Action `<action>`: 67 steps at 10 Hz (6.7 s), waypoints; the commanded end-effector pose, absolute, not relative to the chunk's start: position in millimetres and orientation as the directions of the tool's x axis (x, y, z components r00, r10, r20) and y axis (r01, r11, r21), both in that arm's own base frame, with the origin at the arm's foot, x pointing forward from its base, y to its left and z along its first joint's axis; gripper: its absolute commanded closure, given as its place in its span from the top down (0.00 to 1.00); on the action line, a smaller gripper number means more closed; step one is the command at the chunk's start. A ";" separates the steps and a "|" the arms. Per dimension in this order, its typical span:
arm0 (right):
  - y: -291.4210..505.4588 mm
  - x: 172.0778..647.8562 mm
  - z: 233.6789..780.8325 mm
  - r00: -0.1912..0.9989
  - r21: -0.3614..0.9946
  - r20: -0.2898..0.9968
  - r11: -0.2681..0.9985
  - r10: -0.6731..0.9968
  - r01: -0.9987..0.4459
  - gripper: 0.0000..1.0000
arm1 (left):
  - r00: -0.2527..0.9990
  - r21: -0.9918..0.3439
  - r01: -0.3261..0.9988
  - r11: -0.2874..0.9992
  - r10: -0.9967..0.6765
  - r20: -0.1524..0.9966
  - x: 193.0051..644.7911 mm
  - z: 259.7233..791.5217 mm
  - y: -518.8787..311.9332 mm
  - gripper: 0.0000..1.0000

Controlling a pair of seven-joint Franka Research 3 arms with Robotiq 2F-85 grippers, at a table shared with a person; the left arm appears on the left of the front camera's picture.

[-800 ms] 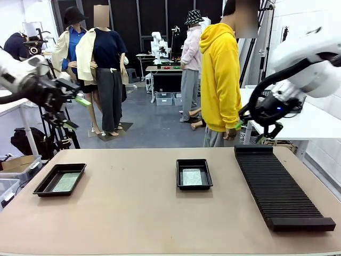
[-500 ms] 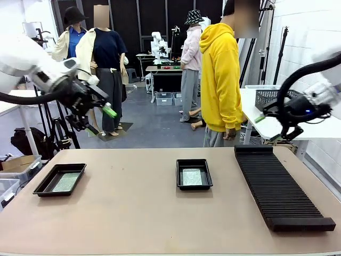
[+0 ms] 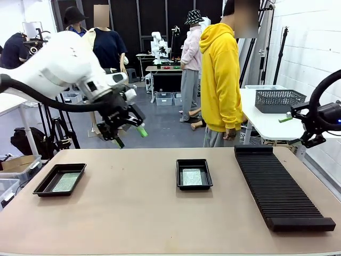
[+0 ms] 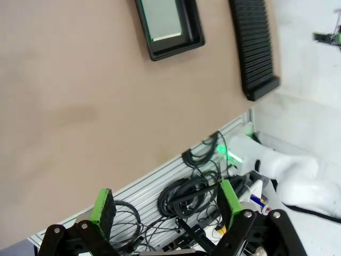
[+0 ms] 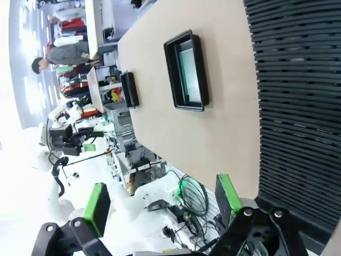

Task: Inspect and transfer BCBs to ESD trays.
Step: Pick up the ESD tray and place it on the left side of the table.

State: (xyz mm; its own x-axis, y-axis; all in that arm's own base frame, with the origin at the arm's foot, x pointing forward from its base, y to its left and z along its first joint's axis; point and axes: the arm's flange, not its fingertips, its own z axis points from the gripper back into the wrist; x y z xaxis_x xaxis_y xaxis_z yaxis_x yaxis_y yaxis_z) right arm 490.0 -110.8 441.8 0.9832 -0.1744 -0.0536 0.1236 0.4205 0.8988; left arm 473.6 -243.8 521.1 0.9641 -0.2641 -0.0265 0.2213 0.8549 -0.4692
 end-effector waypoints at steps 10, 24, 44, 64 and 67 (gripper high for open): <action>-118.5 495.0 426.5 0.996 0.944 -0.028 0.324 -0.090 0.056 1.00 | 0.957 -0.209 0.289 0.934 -0.282 0.067 526.6 444.7 -390.8 1.00; -118.5 495.0 426.5 0.996 0.944 -0.028 0.324 -0.090 0.056 1.00 | 0.995 -0.158 -0.053 0.986 0.066 0.079 586.5 341.0 -416.2 1.00; -118.5 495.0 426.5 0.996 0.944 -0.028 0.324 -0.090 0.056 1.00 | 0.995 -0.196 0.008 0.981 0.011 0.095 588.8 324.9 -416.8 0.00; -118.5 495.0 426.5 0.996 0.944 -0.028 0.324 -0.090 0.056 1.00 | 0.983 -0.286 -0.126 0.950 0.159 0.097 550.6 340.4 -229.1 0.00; -118.5 495.0 426.5 0.996 0.944 -0.028 0.324 -0.090 0.056 1.00 | 0.990 -0.211 -0.116 0.971 0.129 0.050 547.0 350.2 -177.6 0.00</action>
